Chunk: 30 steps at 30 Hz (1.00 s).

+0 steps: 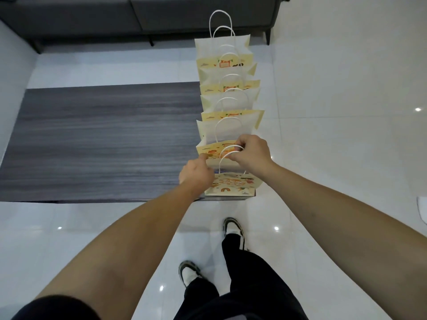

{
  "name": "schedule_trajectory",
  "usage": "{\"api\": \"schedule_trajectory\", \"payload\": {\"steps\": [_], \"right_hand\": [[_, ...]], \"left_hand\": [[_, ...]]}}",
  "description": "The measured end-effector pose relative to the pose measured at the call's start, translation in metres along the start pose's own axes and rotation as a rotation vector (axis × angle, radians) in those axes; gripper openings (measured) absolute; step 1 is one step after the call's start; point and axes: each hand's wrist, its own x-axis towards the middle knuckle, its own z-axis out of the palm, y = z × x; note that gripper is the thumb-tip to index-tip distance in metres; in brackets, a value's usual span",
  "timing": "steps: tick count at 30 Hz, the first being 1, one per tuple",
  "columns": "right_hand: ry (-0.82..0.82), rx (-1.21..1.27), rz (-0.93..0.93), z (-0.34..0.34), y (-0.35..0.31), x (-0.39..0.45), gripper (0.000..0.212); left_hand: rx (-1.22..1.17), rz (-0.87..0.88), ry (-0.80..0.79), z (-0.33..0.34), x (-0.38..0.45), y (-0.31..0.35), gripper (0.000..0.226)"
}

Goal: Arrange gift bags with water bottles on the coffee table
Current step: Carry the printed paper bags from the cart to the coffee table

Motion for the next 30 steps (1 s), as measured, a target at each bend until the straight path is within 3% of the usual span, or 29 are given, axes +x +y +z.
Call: {"api": "schedule_trajectory", "payload": {"steps": [5, 9, 21, 30], "right_hand": [[0.031, 0.017, -0.009, -0.003, -0.010, -0.012, 0.023], [0.077, 0.020, -0.028, -0.008, -0.018, -0.027, 0.035], [0.140, -0.024, -0.080, -0.012, -0.071, -0.087, 0.055], [0.170, -0.070, -0.146, 0.005, -0.111, -0.125, 0.057]], "left_hand": [[-0.031, 0.006, -0.017, -0.011, -0.013, -0.010, 0.043], [-0.031, 0.027, 0.002, -0.029, -0.026, -0.016, 0.047], [-0.049, 0.175, 0.169, -0.098, -0.074, -0.034, 0.047], [-0.030, 0.245, 0.275, -0.139, -0.108, -0.074, 0.047]]}}
